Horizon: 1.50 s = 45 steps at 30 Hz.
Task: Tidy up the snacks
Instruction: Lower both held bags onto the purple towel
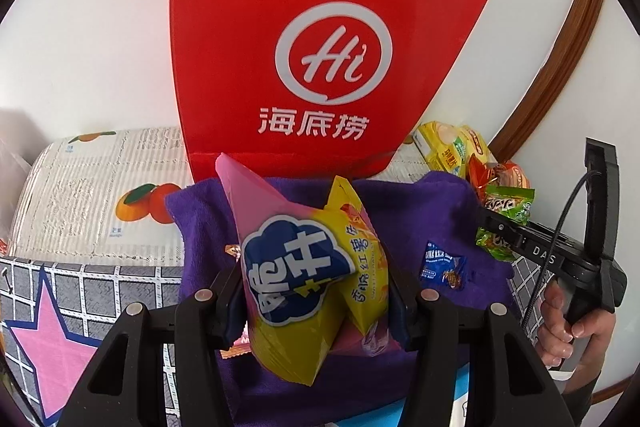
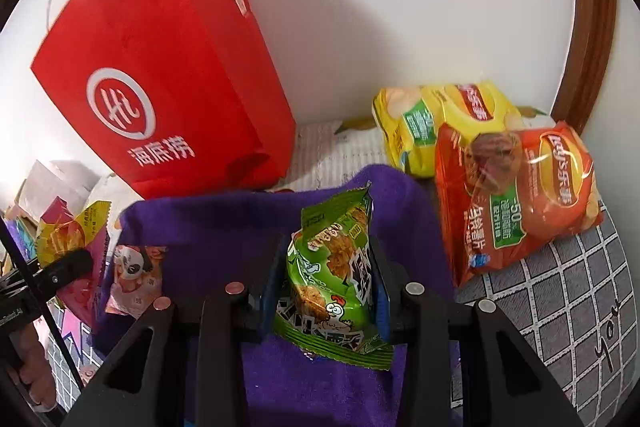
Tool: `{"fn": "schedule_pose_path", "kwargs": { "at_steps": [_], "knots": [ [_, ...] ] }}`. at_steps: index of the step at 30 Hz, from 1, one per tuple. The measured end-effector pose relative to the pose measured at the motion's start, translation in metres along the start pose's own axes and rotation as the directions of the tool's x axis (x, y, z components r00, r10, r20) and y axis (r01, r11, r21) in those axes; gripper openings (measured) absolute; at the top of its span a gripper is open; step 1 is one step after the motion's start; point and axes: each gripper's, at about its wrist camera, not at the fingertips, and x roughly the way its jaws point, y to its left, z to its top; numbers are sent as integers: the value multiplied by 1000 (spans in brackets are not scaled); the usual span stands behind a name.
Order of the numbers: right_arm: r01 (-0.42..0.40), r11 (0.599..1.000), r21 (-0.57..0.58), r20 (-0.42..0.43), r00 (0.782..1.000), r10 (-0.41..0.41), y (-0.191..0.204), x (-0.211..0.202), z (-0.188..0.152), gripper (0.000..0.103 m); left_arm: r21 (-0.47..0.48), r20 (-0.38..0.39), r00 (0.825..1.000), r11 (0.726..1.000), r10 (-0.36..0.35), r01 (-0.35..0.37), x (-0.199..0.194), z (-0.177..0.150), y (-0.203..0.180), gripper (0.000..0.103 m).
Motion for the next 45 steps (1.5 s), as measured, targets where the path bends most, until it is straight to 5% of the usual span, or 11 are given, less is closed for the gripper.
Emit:
{"fn": "schedule_pose_path", "kwargs": {
  "at_steps": [18, 40, 45],
  "knots": [
    [39, 999, 34, -137, 990, -34, -19, 37, -10, 38, 29, -71, 997, 999, 24, -22, 22, -9, -13, 53],
    [70, 997, -12, -167, 983, -71, -3, 53, -15, 40, 60, -120, 992, 997, 44, -37, 39, -15, -24, 53],
    [54, 998, -19, -167, 984, -56, -6, 49, -14, 56, 62, -120, 992, 997, 42, -35, 40, -15, -24, 53]
  ]
}}
